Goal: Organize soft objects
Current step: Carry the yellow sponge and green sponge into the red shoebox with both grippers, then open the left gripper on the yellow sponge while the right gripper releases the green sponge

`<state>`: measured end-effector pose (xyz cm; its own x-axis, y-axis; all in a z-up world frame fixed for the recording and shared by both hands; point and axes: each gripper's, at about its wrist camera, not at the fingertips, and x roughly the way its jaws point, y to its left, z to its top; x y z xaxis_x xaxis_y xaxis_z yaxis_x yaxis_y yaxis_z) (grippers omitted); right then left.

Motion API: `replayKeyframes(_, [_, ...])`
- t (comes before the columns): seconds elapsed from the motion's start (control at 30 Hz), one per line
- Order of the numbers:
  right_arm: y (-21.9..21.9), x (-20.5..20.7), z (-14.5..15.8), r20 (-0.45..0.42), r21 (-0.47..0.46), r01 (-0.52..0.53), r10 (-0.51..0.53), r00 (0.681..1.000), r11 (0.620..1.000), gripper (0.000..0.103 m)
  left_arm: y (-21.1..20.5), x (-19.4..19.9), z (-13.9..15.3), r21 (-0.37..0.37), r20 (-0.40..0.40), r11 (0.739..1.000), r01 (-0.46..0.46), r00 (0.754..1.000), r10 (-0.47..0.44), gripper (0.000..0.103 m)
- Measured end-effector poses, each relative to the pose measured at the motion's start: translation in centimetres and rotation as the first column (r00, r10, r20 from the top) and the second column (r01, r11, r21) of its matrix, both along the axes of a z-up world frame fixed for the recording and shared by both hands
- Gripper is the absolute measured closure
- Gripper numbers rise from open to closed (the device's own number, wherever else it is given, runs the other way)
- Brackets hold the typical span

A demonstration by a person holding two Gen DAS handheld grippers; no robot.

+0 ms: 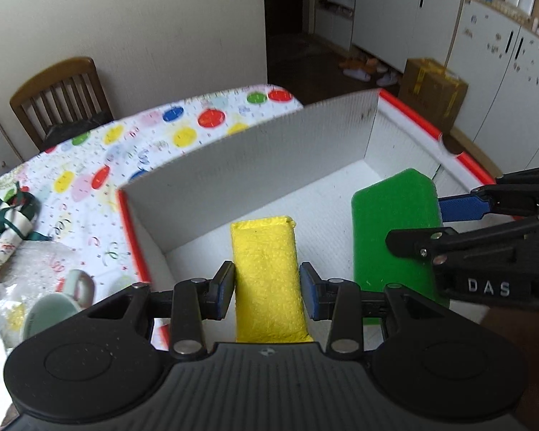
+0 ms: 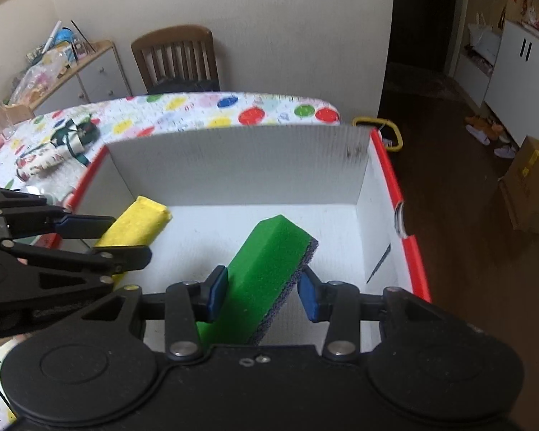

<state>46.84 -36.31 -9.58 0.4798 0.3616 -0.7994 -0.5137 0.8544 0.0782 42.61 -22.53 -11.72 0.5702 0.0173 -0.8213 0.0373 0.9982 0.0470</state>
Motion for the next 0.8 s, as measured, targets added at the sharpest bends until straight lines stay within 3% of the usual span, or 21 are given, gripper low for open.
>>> replayKeyframes(0.23, [0.3, 0.9, -1.9, -0.044, -0.016, -0.020, 0.019, 0.999, 1.000, 0.062, -0.9, 1.6, -2.1, 0.019, -0.073, 1.000, 0.002, 0.997, 0.000, 0.065])
replayKeyframes(0.7, [-0.2, 1.7, -2.1, -0.090, -0.017, -0.030, 0.028, 0.996, 0.999, 0.057, -0.5, 2.9, -4.1, -0.028, -0.220, 1.000, -0.001, 0.976, -0.005, 0.064])
replayKeyframes(0.8, [-0.3, 1.6, -2.0, -0.082, -0.034, -0.032, 0.029, 0.996, 0.999, 0.053, -0.6, 2.8, -3.9, -0.026, -0.214, 1.000, 0.000, 0.977, -0.006, 0.064])
